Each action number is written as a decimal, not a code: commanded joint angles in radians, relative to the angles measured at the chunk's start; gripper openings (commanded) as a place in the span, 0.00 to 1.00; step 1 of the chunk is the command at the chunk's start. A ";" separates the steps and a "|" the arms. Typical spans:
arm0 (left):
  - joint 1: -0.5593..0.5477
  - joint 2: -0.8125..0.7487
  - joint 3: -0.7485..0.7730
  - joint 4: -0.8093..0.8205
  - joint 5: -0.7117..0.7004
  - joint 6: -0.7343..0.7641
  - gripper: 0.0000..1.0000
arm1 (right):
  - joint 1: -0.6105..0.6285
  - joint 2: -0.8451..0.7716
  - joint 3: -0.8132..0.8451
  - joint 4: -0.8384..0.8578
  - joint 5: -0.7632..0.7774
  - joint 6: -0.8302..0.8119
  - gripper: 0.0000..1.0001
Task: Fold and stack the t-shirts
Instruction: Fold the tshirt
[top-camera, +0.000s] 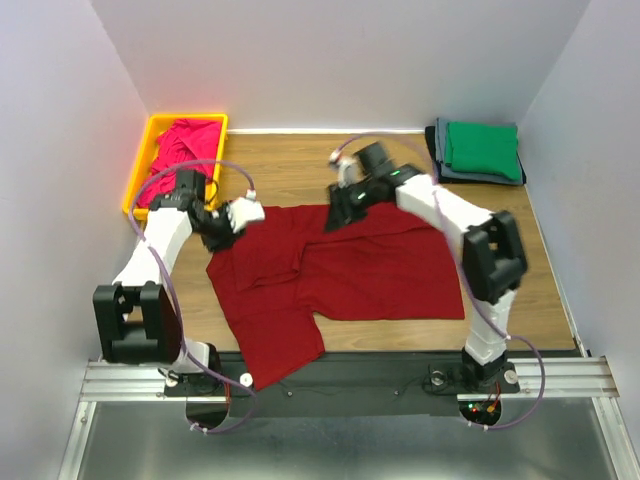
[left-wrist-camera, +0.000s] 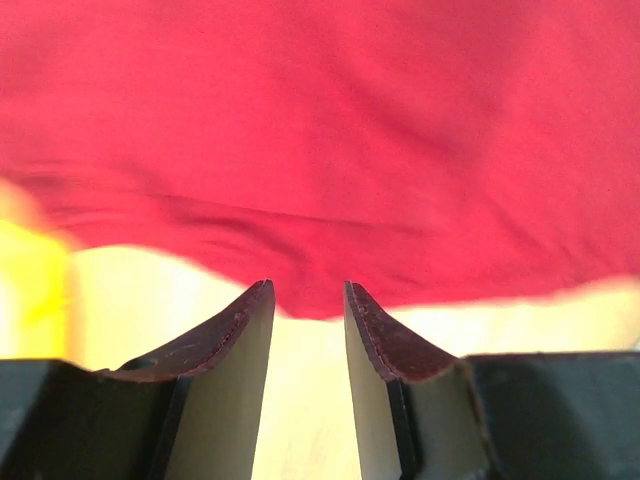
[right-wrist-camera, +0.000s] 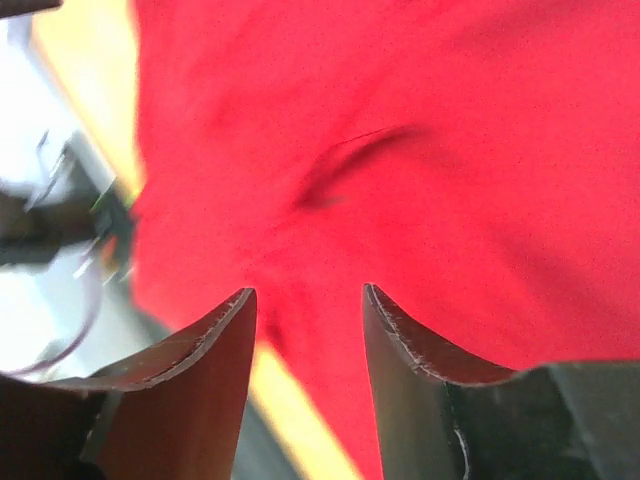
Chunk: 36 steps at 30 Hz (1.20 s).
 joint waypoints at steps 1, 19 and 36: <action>0.008 0.104 0.132 0.151 0.093 -0.274 0.46 | -0.206 -0.131 0.007 -0.042 0.264 -0.229 0.46; -0.003 0.514 0.289 0.504 -0.069 -0.790 0.37 | -0.463 0.070 -0.051 0.132 0.763 -0.370 0.30; -0.036 0.761 0.529 0.488 -0.166 -0.894 0.34 | -0.546 0.265 0.112 0.140 0.886 -0.374 0.32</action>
